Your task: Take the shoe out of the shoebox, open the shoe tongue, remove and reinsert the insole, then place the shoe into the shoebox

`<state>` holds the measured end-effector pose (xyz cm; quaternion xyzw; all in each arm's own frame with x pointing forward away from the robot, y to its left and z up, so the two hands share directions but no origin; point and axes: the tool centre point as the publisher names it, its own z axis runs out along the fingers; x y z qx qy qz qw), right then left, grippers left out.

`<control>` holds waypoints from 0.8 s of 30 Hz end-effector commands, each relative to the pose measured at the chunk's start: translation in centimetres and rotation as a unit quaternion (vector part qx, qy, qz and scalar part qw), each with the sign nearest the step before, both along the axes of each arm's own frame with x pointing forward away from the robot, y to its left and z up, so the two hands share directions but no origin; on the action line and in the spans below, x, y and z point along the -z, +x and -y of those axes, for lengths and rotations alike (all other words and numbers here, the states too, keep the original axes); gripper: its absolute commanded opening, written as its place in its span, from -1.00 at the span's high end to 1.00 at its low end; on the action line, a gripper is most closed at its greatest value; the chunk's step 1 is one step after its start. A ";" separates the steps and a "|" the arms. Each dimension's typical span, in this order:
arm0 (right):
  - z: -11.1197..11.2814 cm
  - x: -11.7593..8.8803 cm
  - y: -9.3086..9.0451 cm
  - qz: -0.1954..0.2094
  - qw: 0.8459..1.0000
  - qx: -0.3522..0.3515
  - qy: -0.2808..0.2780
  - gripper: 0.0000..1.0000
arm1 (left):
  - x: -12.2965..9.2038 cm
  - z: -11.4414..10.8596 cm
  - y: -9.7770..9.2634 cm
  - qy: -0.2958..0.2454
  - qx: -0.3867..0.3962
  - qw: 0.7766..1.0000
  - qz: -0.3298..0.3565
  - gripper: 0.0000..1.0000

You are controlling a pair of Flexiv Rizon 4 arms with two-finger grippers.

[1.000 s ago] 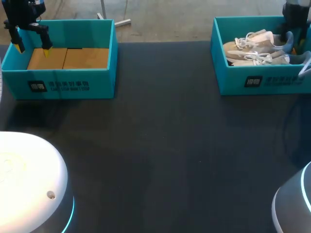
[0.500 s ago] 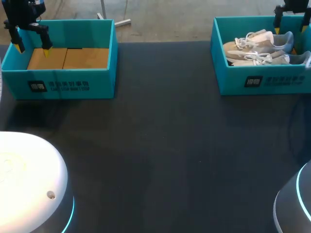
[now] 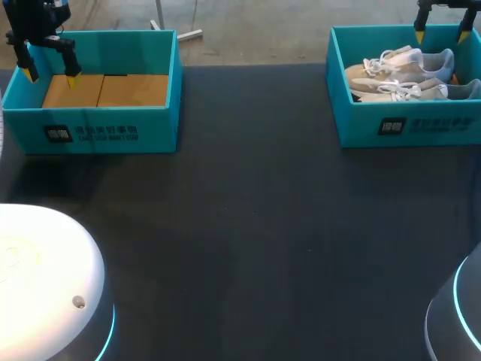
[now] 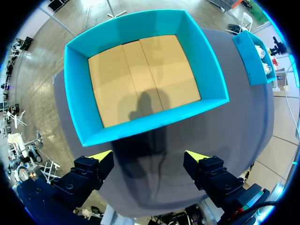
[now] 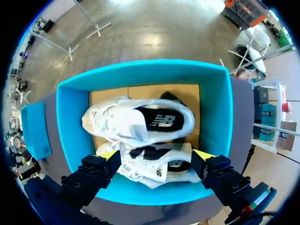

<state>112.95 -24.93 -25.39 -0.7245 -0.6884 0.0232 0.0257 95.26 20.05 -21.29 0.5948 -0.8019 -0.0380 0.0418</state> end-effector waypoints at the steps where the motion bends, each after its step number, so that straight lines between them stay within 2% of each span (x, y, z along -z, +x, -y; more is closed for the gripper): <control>1: -0.3 -1.0 -4.3 0.068 0.998 0.000 0.004 -1.00 | 0.0 0.0 -0.1 0.001 0.000 1.000 0.001 -1.00; 3: -0.7 -1.3 -5.2 0.078 0.997 0.006 -0.003 -1.00 | 0.0 0.0 -0.1 0.001 0.000 1.000 0.001 -1.00; 8: -0.7 -1.4 -5.3 0.079 0.997 0.006 -0.003 -1.00 | 0.0 0.0 -0.1 0.001 0.000 1.000 0.001 -1.00; 9: -1.7 -2.2 -7.6 0.100 0.995 0.003 0.001 -1.00 | 0.0 0.0 -0.1 0.001 0.000 1.000 0.001 -1.00; 10: -1.8 -2.4 -7.9 0.102 0.995 0.004 -0.004 -1.00 | 0.0 0.0 -0.1 0.001 0.000 1.000 0.001 -1.00; 18: -2.4 -2.9 -9.8 0.112 0.994 0.004 0.005 -1.00 | 0.0 0.0 -0.1 0.001 0.000 1.000 0.001 -1.00; 24: -2.7 -3.0 -10.5 0.116 0.993 0.003 0.004 -1.00 | 0.0 0.0 -0.1 0.001 0.000 1.000 0.001 -1.00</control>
